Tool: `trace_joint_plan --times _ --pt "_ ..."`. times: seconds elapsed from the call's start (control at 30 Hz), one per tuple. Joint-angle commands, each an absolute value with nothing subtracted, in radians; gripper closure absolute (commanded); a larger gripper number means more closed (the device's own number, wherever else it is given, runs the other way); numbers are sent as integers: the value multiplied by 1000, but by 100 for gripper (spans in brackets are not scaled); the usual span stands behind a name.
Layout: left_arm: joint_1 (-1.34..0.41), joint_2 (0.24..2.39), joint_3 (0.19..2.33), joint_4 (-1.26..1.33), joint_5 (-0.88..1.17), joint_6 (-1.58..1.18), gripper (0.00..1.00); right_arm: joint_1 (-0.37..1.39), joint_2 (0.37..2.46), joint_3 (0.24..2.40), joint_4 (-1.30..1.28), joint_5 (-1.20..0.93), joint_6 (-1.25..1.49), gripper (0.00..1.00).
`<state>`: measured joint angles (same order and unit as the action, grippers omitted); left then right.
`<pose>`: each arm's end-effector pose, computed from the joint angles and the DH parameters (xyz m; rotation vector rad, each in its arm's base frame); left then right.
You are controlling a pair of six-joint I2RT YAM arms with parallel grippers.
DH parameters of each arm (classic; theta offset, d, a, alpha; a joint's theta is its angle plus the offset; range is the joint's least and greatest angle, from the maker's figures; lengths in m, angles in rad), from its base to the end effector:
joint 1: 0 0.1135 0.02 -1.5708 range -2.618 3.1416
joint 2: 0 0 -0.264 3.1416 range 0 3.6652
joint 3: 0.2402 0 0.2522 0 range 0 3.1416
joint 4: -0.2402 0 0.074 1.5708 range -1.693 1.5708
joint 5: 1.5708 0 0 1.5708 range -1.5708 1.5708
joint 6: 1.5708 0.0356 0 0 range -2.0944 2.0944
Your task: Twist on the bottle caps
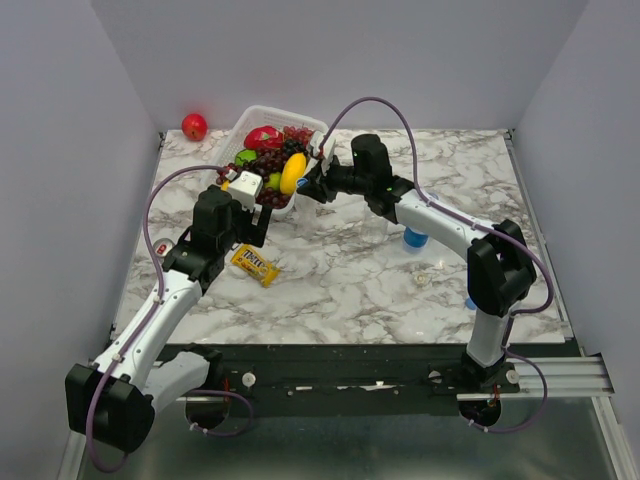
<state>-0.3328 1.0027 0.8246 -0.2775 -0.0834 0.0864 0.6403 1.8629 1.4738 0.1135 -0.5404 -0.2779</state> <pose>0.2164 -0.0717 0.3035 0.3698 1.9914 -0.0713 0.3467 0.2812 0.3005 -1.1560 1.4723 0.7489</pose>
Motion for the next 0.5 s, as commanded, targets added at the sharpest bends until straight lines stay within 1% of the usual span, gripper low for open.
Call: trace_joint_plan --times 0.0,0.03,0.3,0.47 --pt "-327 1008 851 -259 -95 101 1 643 1887 1467 153 -541 -273 68" --pt "-327 1006 853 -258 -94 101 1 644 1888 1466 153 -543 -272 66" --pt "-327 1008 848 -258 -86 101 1 644 1893 1462 138 -543 -281 59" --pt "-328 1008 841 -256 -80 98 1 644 1898 1463 129 -541 -287 52"
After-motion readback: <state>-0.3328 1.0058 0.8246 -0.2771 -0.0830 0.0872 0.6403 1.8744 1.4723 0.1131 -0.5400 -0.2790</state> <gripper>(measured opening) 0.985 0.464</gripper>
